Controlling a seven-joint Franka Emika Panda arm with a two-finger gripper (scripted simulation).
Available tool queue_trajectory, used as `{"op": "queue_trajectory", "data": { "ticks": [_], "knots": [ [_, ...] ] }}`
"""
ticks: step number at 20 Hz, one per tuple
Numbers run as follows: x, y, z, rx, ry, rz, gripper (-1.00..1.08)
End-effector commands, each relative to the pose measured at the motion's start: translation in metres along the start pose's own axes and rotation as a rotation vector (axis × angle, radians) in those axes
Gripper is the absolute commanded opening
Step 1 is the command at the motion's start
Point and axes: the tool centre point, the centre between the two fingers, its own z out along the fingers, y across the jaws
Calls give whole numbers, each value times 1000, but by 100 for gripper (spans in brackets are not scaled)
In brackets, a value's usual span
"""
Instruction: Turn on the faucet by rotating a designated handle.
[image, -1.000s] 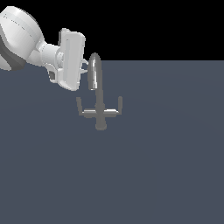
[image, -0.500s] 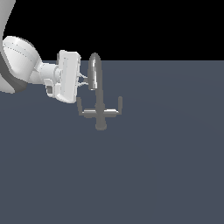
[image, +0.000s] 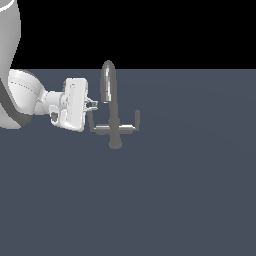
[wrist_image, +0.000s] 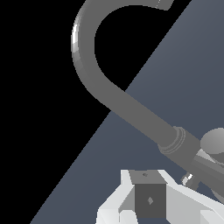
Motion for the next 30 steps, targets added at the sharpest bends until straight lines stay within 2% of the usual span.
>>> {"op": "queue_trajectory", "data": {
  "ticks": [1, 9, 18, 30],
  "knots": [
    [-6, 8, -3, 23, 1, -52, -100],
    [-17, 24, -9, 65, 7, -151, -100],
    [-19, 27, -10, 72, 8, -168, -100],
    [5, 33, -9, 72, 8, -168, -100]
  ]
}}
